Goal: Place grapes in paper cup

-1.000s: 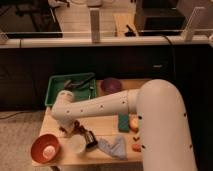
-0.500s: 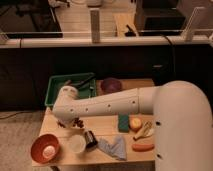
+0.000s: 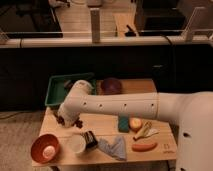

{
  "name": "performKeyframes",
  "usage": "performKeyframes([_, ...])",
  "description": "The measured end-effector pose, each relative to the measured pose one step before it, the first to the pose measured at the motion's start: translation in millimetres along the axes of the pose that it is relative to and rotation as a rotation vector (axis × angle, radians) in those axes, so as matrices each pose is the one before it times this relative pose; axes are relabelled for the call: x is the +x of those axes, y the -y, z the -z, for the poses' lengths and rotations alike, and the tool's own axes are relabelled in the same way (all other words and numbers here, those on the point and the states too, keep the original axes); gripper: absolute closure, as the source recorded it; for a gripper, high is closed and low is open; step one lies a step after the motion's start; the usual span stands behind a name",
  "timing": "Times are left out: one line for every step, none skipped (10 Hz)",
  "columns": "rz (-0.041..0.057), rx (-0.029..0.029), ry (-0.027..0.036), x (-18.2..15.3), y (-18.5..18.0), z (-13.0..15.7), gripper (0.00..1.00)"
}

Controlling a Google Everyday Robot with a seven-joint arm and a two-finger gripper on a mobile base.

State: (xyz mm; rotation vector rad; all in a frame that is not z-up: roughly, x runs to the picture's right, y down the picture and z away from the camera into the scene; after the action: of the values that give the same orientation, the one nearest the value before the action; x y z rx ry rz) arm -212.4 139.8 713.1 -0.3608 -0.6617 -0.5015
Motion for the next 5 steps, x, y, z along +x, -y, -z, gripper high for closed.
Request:
performKeyframes([-0.03293,0.01866,0.05383,-3.64,1.89,11.68,1.00])
performKeyframes([-0.01388,0.01599,0.03322,-4.01,0.99,6.65,1.00])
performKeyframes([-0.00708,0.01972,0.02511,-2.12,1.04,6.53,1.00])
performKeyframes([-0.01181,0.03524,0.04210,-2.64,1.11,12.27,1.00])
performKeyframes([-0.00866,0.03577,0.04317,-3.14,0.10,11.09,1.00])
